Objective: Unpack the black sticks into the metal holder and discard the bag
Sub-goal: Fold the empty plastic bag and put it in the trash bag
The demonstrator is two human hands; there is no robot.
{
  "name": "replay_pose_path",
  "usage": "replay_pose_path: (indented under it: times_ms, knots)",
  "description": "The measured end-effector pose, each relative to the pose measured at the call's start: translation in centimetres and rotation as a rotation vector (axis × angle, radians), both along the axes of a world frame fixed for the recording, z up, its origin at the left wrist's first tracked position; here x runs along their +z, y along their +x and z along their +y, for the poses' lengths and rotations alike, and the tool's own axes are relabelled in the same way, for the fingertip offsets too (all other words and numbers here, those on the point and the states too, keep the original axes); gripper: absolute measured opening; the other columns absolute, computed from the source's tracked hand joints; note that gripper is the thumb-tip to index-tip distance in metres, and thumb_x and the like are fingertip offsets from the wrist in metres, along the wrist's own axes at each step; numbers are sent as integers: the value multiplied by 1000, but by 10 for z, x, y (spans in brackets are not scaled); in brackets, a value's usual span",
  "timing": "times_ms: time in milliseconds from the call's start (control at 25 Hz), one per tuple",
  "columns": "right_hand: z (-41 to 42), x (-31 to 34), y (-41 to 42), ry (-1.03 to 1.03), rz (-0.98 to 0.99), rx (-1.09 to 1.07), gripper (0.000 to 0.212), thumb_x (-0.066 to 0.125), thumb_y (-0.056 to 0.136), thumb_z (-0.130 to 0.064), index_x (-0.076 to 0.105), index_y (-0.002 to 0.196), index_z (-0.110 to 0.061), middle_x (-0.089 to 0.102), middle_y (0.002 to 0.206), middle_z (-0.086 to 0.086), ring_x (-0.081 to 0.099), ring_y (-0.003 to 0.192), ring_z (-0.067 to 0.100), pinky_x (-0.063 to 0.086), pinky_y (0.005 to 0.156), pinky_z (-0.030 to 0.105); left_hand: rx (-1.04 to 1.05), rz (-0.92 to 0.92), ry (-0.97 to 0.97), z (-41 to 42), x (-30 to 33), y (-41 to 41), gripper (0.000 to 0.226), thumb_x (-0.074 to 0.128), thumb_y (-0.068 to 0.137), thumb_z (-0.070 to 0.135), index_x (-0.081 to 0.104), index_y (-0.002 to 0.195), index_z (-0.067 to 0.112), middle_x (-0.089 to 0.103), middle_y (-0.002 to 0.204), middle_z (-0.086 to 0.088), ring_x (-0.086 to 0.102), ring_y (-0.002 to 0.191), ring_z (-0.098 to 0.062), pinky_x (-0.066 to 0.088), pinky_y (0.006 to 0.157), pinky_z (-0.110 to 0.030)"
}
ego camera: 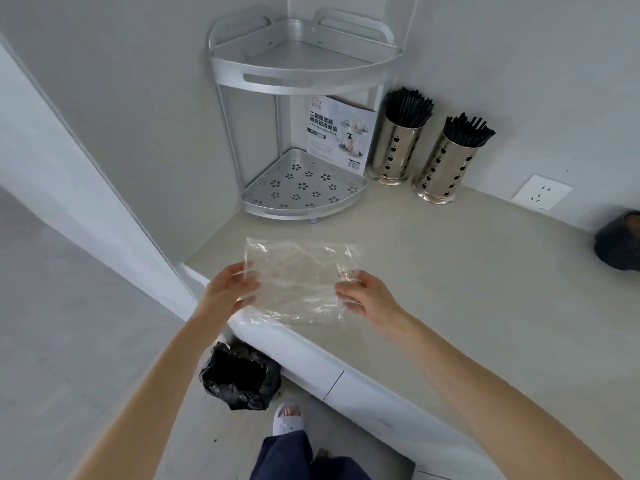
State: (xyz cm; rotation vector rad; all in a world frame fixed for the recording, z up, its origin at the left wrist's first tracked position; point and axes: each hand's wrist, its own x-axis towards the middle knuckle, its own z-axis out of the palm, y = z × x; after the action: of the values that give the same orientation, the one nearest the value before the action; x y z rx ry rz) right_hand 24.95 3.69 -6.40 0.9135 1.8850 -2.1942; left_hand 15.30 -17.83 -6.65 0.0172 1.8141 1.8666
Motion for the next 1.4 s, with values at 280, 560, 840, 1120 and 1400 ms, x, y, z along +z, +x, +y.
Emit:
replay_pose_path:
  times_ms: [280,560,840,1120,1400]
  knots:
    - [-63,1,-11,19,-18,104,28,61,85,-8,48,108,-14,61,80,-3,60,73,8,48,68,18,113,-24,15,-74,-6,13,31,54,87,7,52,117,14,62,97,1,60,88,-13,55,73,-19]
    - [-149,-9,-26,15,-41,144,23,60,85,-8,50,105,-15,59,83,-4,61,76,9,49,69,19,184,-119,-48,-158,-23,7,32,54,88,8,49,119,11,58,97,-2,59,89,-14,51,80,-27]
    - [-213,-47,-25,21,-116,144,16,62,85,-13,53,94,-23,59,87,2,57,81,20,48,67,20,223,-228,-150,-213,-68,-4,31,56,87,5,51,118,8,58,94,-5,59,84,-18,51,77,-32]
    - [-234,-88,-45,117,-205,144,20,61,84,-8,54,102,-16,57,81,4,50,62,14,42,60,20,301,-351,-232,-227,-128,-5,35,59,83,5,44,115,9,54,112,-11,57,98,-28,52,76,-38]
    - [-226,-148,-70,230,-233,208,14,63,82,-15,57,91,-22,60,77,-1,54,66,14,42,66,24,268,-365,-330,-220,-187,-16,19,57,84,4,50,81,21,50,94,-5,52,87,-25,49,88,-48]
